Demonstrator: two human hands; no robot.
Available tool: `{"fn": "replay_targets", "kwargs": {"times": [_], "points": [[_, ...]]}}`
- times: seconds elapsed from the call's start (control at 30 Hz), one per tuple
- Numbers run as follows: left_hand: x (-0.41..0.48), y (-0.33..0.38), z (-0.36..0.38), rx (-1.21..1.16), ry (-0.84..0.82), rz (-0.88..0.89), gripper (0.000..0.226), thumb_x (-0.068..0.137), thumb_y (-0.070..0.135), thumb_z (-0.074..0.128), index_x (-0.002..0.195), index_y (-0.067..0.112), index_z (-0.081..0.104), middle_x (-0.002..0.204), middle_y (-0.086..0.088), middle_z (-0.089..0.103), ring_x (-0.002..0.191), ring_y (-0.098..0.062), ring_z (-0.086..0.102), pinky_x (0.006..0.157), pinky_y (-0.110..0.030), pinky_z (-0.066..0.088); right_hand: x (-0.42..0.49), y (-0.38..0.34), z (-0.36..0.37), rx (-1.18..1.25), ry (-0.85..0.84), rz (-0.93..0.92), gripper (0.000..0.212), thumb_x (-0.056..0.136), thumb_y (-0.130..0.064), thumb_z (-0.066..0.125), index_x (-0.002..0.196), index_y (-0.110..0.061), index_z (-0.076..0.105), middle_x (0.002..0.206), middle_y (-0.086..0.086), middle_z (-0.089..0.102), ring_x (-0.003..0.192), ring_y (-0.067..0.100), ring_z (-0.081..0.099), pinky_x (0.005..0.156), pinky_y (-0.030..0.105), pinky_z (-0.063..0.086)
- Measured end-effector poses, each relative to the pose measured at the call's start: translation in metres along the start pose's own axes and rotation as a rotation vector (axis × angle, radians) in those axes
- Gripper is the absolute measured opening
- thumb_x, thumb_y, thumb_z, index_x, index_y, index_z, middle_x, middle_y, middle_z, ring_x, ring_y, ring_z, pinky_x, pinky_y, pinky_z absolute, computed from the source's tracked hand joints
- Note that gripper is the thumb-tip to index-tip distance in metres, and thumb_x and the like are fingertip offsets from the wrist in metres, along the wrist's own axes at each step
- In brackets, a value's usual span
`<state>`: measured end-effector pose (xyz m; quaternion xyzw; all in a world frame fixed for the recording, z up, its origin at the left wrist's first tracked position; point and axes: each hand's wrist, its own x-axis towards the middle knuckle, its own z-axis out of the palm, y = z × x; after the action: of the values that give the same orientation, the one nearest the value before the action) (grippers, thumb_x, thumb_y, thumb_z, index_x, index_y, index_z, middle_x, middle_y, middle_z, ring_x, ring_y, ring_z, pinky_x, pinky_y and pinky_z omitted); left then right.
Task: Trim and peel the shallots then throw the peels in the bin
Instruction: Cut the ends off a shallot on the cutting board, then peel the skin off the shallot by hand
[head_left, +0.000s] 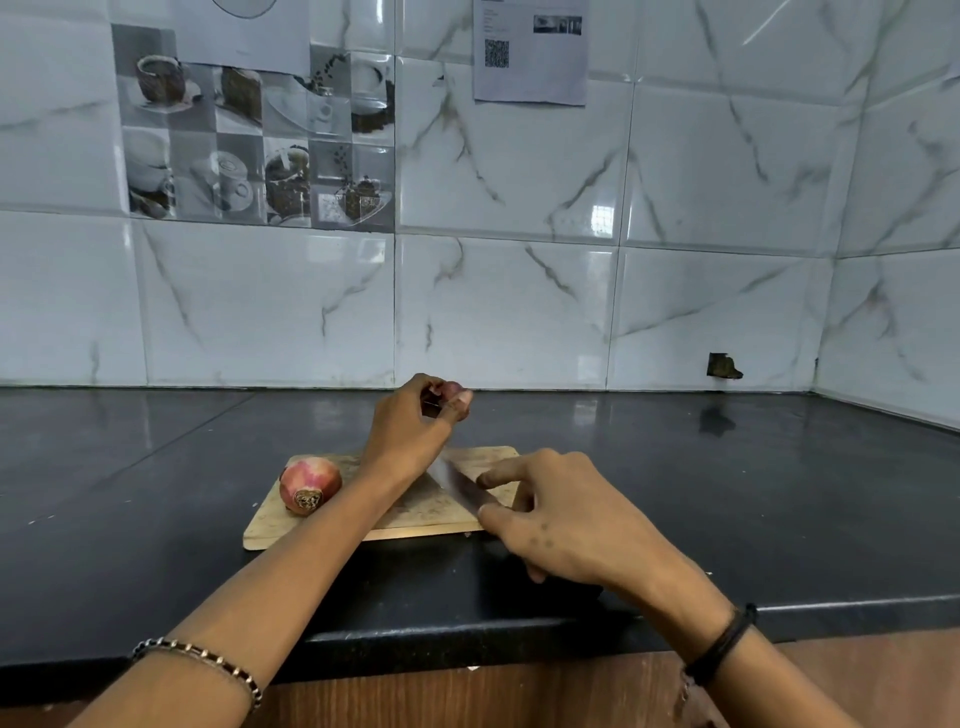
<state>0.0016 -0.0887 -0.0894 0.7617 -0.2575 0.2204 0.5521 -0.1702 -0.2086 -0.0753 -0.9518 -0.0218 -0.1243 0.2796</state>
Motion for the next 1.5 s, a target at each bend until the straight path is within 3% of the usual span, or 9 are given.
{"fn": "replay_targets", "kwargs": {"times": [0.1,0.27,0.43,0.53,0.7,0.87,1.17,1.33,1.5], "points": [[0.001,-0.001,-0.001,0.029,0.02,-0.007,0.027,0.092,0.041,0.068,0.105,0.018,0.066,0.097,0.008,0.073,0.093,-0.002,0.067,0.075,-0.007,0.043,0.003,0.001,0.0,0.019,-0.024,0.0,0.045,0.095,-0.036,0.06,0.14,-0.031,0.057,0.051,-0.007,0.063,0.05,0.004,0.066,0.053,0.011,0.043],[0.003,-0.003,-0.001,0.041,0.003,-0.013,0.032,0.092,0.045,0.066,0.108,0.018,0.066,0.098,0.008,0.073,0.096,-0.003,0.066,0.077,-0.011,0.047,0.004,0.016,-0.018,-0.045,0.073,0.094,0.039,0.095,-0.045,0.054,0.128,-0.028,0.066,0.044,-0.01,0.061,0.049,0.005,0.066,0.047,0.014,0.044],[0.007,-0.011,0.001,0.061,-0.048,-0.046,0.039,0.091,0.051,0.064,0.113,0.018,0.067,0.103,0.005,0.073,0.1,-0.01,0.067,0.091,-0.033,0.056,0.013,0.032,-0.016,-0.111,0.234,0.134,0.033,0.092,-0.035,0.056,0.12,-0.021,0.068,0.079,-0.001,0.074,0.062,0.018,0.072,0.07,0.038,0.062],[0.006,-0.008,0.001,0.045,-0.04,-0.048,0.037,0.091,0.05,0.066,0.112,0.019,0.067,0.102,0.007,0.073,0.1,-0.008,0.067,0.089,-0.026,0.053,0.019,0.025,-0.009,-0.088,0.29,0.117,0.035,0.092,-0.046,0.056,0.109,-0.02,0.072,0.091,0.0,0.072,0.082,0.022,0.071,0.079,0.04,0.06],[0.003,-0.003,0.0,-0.061,-0.041,-0.025,0.022,0.087,0.035,0.076,0.102,0.021,0.068,0.097,0.008,0.074,0.097,-0.006,0.069,0.091,-0.026,0.054,0.033,0.001,0.007,0.026,0.236,0.085,0.042,0.09,-0.051,0.063,0.084,-0.011,0.074,0.077,0.002,0.072,0.064,0.011,0.065,0.052,0.019,0.046],[0.001,-0.004,0.0,-0.128,-0.093,-0.043,0.036,0.078,0.024,0.086,0.109,0.02,0.067,0.098,0.008,0.074,0.097,-0.006,0.069,0.09,-0.025,0.055,0.044,-0.004,0.018,0.014,0.13,0.077,0.035,0.084,-0.039,0.067,0.075,-0.006,0.074,0.065,0.0,0.068,0.065,0.018,0.068,0.056,0.027,0.048],[0.003,-0.01,0.005,-0.151,-0.14,-0.047,0.042,0.067,0.02,0.093,0.098,0.023,0.064,0.091,0.012,0.075,0.091,-0.001,0.07,0.087,-0.022,0.054,0.065,0.024,-0.011,0.035,0.18,0.092,0.032,0.09,-0.038,0.067,0.075,-0.01,0.074,0.072,0.005,0.075,0.066,0.018,0.069,0.061,0.028,0.054],[0.002,-0.002,0.006,-0.225,-0.163,-0.081,0.047,0.063,0.016,0.094,0.099,0.017,0.064,0.094,0.011,0.077,0.094,-0.004,0.072,0.087,-0.023,0.055,0.101,0.056,-0.03,0.207,0.232,0.069,0.024,0.1,-0.027,0.06,0.094,-0.01,0.075,0.08,0.004,0.077,0.06,0.006,0.066,0.05,0.016,0.048],[0.009,0.01,0.016,-0.184,-0.169,-0.1,0.052,0.057,0.01,0.097,0.097,0.012,0.064,0.089,0.006,0.078,0.087,-0.005,0.074,0.074,-0.016,0.056,0.127,0.075,-0.03,0.468,0.115,-0.002,0.036,0.106,-0.033,0.05,0.101,-0.006,0.074,0.09,0.008,0.078,0.067,0.012,0.068,0.054,0.022,0.047]]}}
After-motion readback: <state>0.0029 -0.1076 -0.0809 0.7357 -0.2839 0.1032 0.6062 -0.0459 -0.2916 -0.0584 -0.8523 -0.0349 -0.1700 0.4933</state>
